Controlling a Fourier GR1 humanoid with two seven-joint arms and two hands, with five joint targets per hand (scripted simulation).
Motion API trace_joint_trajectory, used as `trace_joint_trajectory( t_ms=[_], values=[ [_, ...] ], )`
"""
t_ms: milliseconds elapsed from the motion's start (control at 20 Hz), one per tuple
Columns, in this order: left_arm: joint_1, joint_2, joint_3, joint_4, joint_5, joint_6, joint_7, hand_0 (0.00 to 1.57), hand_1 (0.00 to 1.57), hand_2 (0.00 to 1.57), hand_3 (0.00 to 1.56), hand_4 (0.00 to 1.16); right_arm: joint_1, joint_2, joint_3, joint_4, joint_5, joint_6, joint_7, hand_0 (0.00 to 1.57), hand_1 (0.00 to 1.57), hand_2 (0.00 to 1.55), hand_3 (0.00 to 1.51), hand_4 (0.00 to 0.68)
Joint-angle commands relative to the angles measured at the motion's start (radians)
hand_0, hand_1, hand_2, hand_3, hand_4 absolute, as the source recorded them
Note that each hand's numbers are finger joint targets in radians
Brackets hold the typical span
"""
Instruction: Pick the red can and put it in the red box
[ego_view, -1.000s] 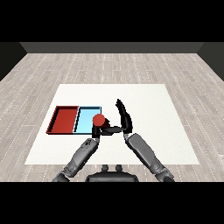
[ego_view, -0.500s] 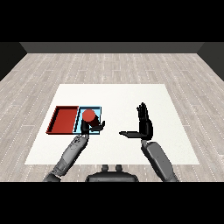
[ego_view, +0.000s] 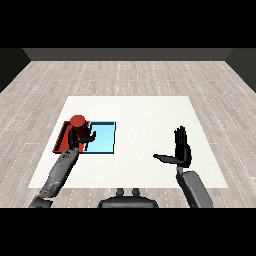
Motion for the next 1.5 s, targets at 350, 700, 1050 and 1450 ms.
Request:
trace_joint_trajectory(
  t_ms=[350, 700, 1050, 1450],
  values=[
    [-0.248, 0.021, 0.111, 0.621, -0.069, -0.067, -0.052, 1.57, 1.57, 1.56, 1.47, 1.08, -0.053, -0.025, -0.081, 0.156, 0.03, 0.011, 0.026, 0.0, 0.0, 0.0, 0.0, 0.0],
    [-0.369, 0.034, 0.126, 0.905, -0.111, -0.073, 0.018, 1.36, 1.36, 1.25, 1.28, 0.95, -0.117, 0.053, -0.091, 0.3, 0.008, 0.039, -0.045, 0.0, 0.0, 0.0, 0.0, 0.0],
    [-0.342, -0.009, 0.144, 1.051, -0.106, -0.051, 0.106, 0.68, 0.68, 0.69, 0.12, 0.77, -0.194, 0.043, -0.134, 0.378, -0.008, 0.058, -0.039, 0.0, 0.0, 0.0, 0.0, 0.0],
    [-0.356, 0.064, 0.162, 1.089, -0.101, -0.204, 0.161, 0.0, 0.0, 0.0, 0.0, 0.0, -0.165, 0.06, -0.131, 0.374, 0.005, 0.079, -0.083, 0.0, 0.0, 0.0, 0.0, 0.0]
  ],
)
